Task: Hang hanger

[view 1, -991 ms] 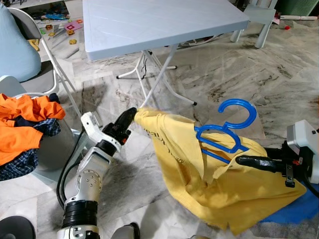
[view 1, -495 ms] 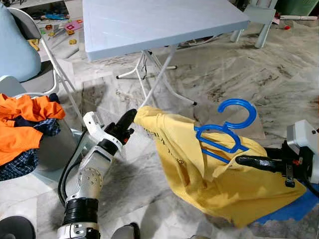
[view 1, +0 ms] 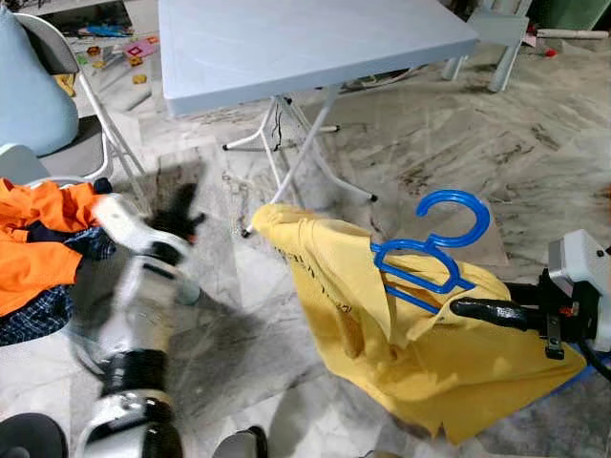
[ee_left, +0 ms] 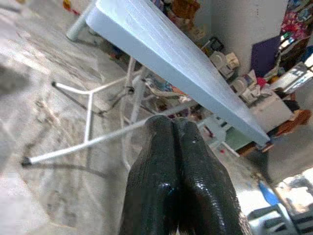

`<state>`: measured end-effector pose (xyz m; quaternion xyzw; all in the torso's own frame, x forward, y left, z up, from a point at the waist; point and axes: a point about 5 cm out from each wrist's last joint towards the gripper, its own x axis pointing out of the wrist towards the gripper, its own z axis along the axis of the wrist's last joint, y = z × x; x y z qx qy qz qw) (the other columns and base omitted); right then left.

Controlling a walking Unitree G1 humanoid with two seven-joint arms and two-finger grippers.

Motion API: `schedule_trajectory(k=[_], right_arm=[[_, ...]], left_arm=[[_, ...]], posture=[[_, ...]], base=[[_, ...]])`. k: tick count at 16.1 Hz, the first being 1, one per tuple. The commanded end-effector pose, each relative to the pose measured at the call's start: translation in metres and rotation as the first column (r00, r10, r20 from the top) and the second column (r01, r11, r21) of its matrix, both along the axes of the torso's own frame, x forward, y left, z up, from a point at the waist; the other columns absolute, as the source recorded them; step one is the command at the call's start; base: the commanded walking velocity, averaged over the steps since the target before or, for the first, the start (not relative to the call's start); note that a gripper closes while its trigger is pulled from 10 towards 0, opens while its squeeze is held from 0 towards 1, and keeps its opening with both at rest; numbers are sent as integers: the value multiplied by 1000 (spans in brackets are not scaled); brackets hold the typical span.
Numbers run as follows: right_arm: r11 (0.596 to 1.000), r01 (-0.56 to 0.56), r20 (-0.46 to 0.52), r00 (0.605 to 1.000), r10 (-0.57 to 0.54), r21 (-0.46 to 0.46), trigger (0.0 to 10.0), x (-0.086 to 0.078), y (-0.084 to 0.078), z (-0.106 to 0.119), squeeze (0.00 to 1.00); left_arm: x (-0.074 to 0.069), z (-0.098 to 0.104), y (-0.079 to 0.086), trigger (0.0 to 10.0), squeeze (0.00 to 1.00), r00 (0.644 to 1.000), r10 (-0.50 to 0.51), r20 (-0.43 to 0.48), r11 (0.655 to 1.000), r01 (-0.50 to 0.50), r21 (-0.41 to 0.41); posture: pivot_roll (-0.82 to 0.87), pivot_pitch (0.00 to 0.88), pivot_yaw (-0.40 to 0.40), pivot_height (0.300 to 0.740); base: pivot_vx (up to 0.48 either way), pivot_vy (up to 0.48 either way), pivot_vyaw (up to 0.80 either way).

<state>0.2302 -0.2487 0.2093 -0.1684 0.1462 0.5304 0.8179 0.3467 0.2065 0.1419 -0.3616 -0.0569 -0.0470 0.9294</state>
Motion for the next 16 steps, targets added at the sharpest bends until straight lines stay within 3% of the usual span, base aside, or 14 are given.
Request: schedule_trajectory(k=[1,2,3,4,5,7,9,12,14,16], right_arm=[[999,-37,21,999,37,13,10000,-2,6,3,0],[999,-34,24,999,34,15,10000,-1,7,3,0],[1000,-28,28,999,28,14,10000,1,7,2,0],[1000,-21,36,999,21,14,10000,3,7,2,0],[1000,-15,45,999,14,13,10000,5,7,2,0],[1000,18,86,996,-20,24,10000,13,8,6,0],[997,61,104,992,-67,52,10000,21,11,10,0],[997,36,89,995,-41,63,10000,20,17,7,0],[997,26,81,996,-31,74,10000,19,19,6,0],[997,21,88,996,-28,79,10000,20,22,8,0]], left_arm=[[-1,4,-10,0,0,997,-70,24,997,70,22],[-6,6,-25,10000,0,987,-158,41,987,157,15],[-12,4,-37,10000,0,979,-201,47,979,201,-12],[-18,-1,-47,10000,1000,975,-219,45,975,220,-27],[-23,-7,-54,10000,1000,976,-215,29,976,216,-36],[-29,-31,-56,10000,1000,991,-113,-73,993,114,12],[-33,-39,-62,10000,1000,989,-109,-99,989,118,88],[-29,-22,-71,10000,1000,985,-171,-17,963,171,209],[-26,-16,-73,10000,1000,982,-187,13,959,179,221],[-26,-14,-84,10000,1000,964,-265,31,943,252,215]], posture=[[-131,182,15,740],[-128,182,14,740],[-127,182,14,740],[-125,183,12,740],[-125,183,12,740],[-125,181,10,740],[-128,180,11,740],[-125,175,14,740],[-125,173,17,740],[-129,170,18,740]], base=[[0,0,0],[0,0,0],[0,0,0],[0,0,0],[0,0,0],[0,0,0],[0,0,0],[0,0,0],[0,0,0],[0,0,0]])
